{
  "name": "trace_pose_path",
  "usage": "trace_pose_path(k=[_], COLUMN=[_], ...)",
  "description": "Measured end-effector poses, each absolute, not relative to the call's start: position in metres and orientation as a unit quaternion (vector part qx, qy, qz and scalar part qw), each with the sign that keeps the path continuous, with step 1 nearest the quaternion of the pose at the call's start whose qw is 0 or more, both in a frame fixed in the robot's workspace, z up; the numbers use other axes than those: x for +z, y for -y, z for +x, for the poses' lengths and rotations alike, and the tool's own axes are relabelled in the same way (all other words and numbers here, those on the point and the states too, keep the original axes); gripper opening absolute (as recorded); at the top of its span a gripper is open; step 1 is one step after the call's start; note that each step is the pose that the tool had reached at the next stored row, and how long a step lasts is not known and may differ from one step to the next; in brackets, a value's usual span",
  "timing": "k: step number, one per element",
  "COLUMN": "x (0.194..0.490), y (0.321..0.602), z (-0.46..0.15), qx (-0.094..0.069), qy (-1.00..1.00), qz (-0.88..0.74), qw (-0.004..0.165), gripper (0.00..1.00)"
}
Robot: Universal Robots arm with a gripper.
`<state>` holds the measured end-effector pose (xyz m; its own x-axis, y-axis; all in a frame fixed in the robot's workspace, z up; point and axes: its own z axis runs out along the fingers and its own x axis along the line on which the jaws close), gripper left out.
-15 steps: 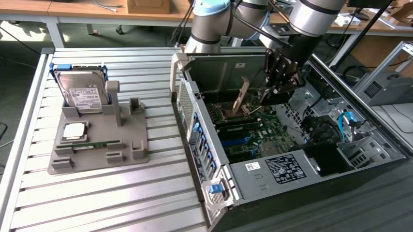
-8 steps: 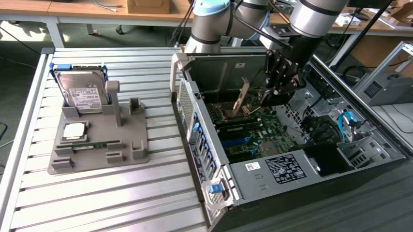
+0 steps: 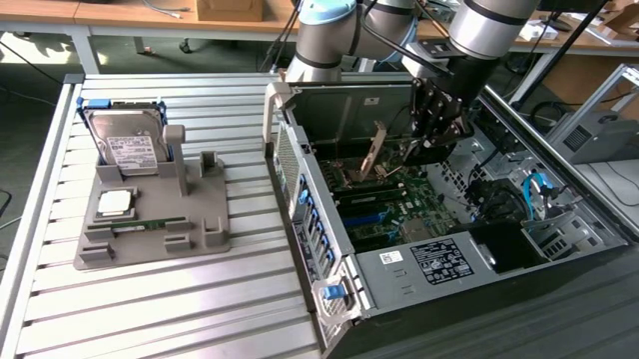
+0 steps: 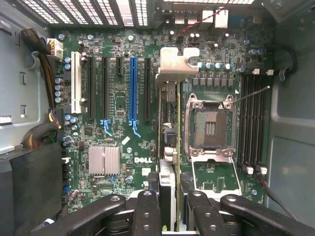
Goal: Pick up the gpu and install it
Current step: 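Insert the gpu into the slot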
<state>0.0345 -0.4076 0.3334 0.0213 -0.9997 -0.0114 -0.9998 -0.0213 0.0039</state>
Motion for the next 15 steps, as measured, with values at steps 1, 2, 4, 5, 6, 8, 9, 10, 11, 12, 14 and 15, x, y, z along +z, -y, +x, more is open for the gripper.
trace_pose_path(k=[1,2,4,5,6,8,9,10,11,12,14,15], x=[0.3333,0.3333,0.3332,0.3332,0.3331,0.3330,0.3330,0.3329,0.3329,0.3328,0.3328,0.3327], y=[0.4079,0.4081,0.4085,0.4088,0.4090,0.4096,0.4098,0.4102,0.4103,0.4105,0.4109,0.4113], z=[0.0344,0.0344,0.0344,0.0343,0.0343,0.0343,0.0343,0.0342,0.0342,0.0342,0.0342,0.0342], qx=[0.005,0.005,0.005,0.005,0.005,0.005,0.005,0.005,0.005,0.005,0.005,0.005], qy=[-0.700,-0.700,-0.699,-0.700,-0.700,-0.700,-0.700,-0.700,-0.700,-0.700,-0.700,-0.700], qz=[-0.715,-0.715,-0.715,-0.715,-0.715,-0.715,-0.715,-0.715,-0.715,-0.715,-0.715,-0.715], qw=[0.003,0.003,0.003,0.003,0.003,0.003,0.003,0.003,0.003,0.003,0.003,0.003], gripper=[0.27,0.27,0.27,0.27,0.27,0.27,0.27,0.27,0.27,0.27,0.27,0.27])
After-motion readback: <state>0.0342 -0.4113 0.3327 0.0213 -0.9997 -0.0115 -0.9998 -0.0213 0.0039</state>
